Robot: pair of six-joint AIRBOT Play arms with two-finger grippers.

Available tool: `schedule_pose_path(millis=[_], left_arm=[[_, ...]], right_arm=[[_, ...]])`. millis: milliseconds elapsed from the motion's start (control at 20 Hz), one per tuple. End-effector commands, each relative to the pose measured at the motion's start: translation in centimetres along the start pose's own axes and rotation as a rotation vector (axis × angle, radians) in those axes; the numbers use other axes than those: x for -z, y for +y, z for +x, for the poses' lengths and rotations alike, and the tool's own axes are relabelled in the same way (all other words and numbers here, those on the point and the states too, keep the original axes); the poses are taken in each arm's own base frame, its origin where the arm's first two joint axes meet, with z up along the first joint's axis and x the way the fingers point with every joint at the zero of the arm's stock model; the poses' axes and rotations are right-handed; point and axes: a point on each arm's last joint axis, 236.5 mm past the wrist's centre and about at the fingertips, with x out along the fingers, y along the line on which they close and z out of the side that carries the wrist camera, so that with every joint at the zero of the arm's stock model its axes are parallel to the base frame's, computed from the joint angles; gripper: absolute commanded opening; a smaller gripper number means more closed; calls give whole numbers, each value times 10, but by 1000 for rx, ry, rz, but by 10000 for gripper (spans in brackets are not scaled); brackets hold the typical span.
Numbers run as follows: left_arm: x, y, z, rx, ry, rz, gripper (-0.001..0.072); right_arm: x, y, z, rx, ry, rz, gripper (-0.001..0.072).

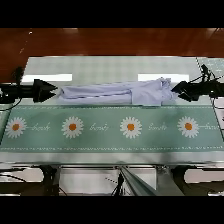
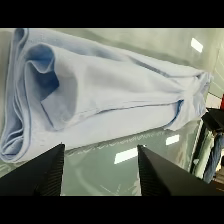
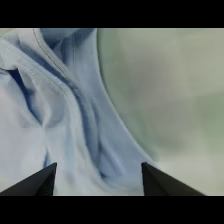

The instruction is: Fold the shirts.

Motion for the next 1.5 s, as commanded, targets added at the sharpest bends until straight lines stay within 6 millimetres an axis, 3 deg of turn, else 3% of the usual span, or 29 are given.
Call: schedule_pose_path(millis=[0,100,150,200,250,300,350,400,550,700,900,1100,1350,1450], left_arm=[[14,-17,12,19,57,37,511],[20,-24,21,20,80,55,511],[23,-27,25,21,91,52,464],[25,-29,27,21,98,40,381],[26,-30,29,21,102,25,350],[26,-33,30,31,101,16,277],[25,-40,32,53,98,13,192],[26,-48,36,75,98,13,33],[36,-79,64,126,111,87,22],[57,-104,110,98,123,162,22],[112,-139,166,76,190,280,21],[176,-166,206,65,261,331,21],[269,-148,252,-9,438,279,21],[281,-139,263,-30,443,306,20]], right_arm=[[17,37,37,-148,79,61,621],[27,57,58,-156,99,38,610],[28,65,63,-156,94,2,474],[28,76,62,-167,91,-51,263],[27,85,58,-181,97,-75,119],[25,94,49,-200,104,-101,43],[23,106,36,-220,105,-132,35],[22,119,19,-237,97,-168,35],[29,152,-35,-231,51,-289,34],[50,182,-85,-126,-17,-443,34],[89,228,-143,-76,-131,-532,34],[125,259,-177,-91,-192,-554,34],[170,288,-204,-159,-211,-565,34],[179,291,-206,-158,-208,-577,34]])
